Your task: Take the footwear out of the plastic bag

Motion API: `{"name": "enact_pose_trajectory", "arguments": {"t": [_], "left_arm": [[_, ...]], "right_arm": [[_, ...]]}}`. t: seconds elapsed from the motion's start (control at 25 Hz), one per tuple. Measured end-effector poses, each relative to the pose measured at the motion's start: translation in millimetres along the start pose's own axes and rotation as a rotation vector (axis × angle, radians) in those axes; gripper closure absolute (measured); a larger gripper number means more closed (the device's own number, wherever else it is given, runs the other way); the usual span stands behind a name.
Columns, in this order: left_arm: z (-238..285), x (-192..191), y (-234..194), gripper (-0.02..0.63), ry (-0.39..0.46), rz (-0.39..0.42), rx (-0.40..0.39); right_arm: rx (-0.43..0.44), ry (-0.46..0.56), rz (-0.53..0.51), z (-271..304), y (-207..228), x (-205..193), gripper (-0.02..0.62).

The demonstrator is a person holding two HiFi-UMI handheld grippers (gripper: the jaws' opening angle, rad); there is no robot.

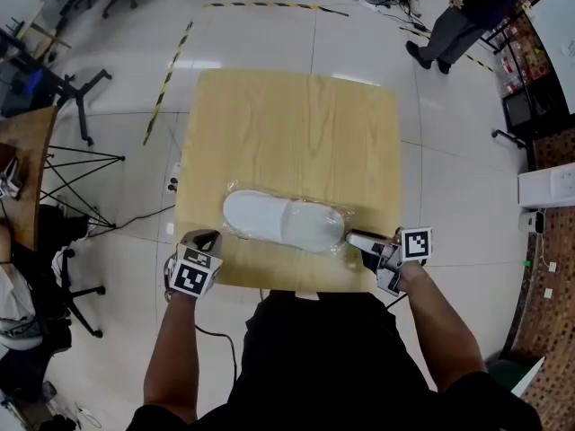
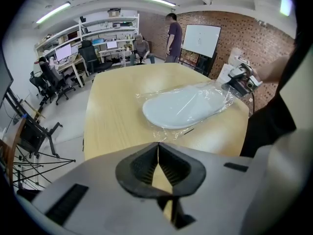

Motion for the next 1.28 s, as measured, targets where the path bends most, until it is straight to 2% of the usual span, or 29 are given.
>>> {"name": "enact_pose_trajectory", "arguments": {"t": [0.12,0.2,0.24,0.28,0.32,0.52,0.64,0.76,0.88,1.04,1.16,1.2,1.24,1.28], "left_arm": [[2,1,0,0.595,-0.006,-0.004,0.001],[4,1,1,0.595,-0.016,0.002,0.004],[4,0,1,0.595,-0.019,0.003,0.006],[4,1,2,0.595,-0.02,0.001,0.007],[4,2,2,0.595,-0.019,-0.005,0.006],[3,6,3,0.595,0.008,-0.114,-0.066],[2,7,6,0.595,0.02,-0.18,-0.109],[-1,6,11,0.595,0.017,-0.195,-0.127],[-8,0,16,0.595,0.002,-0.222,-0.152],[-21,-20,29,0.595,-0.043,-0.24,-0.185],[-28,-33,34,0.592,-0.052,-0.242,-0.184],[-30,-34,33,0.581,-0.039,-0.245,-0.169],[-34,-32,29,0.528,-0.017,-0.246,-0.149],[-39,-28,24,0.465,0.012,-0.241,-0.125]], "right_arm": [[-0.086,-0.054,0.002,9,0,-31,0.364],[-0.121,-0.051,0.005,16,4,-42,0.401],[-0.132,-0.047,0.0,17,6,-44,0.463],[-0.128,-0.045,-0.007,16,6,-44,0.562],[-0.101,-0.048,-0.015,15,4,-44,0.594],[0.182,-0.059,-0.02,10,-26,-43,0.594],[0.248,-0.048,-0.02,3,-31,-41,0.594],[0.268,-0.078,-0.027,-3,-31,-46,0.594],[0.259,-0.111,-0.034,-7,-28,-52,0.594],[0.189,-0.181,-0.048,-13,-15,-65,0.594],[0.127,-0.188,-0.055,-16,-6,-67,0.591],[0.096,-0.195,-0.066,-20,-3,-66,0.55],[0.059,-0.207,-0.086,-25,0,-65,0.456],[0.014,-0.221,-0.119,-32,1,-63,0.401]]}}
Point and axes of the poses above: the fingertips, and each gripper's own axes: z forward along the fingers, y to its right, x out of its top, the point moved 4 cm from there along -z, backward along the fingers, and after that the axes turned 12 degrees about x, right-handed, at the moved point
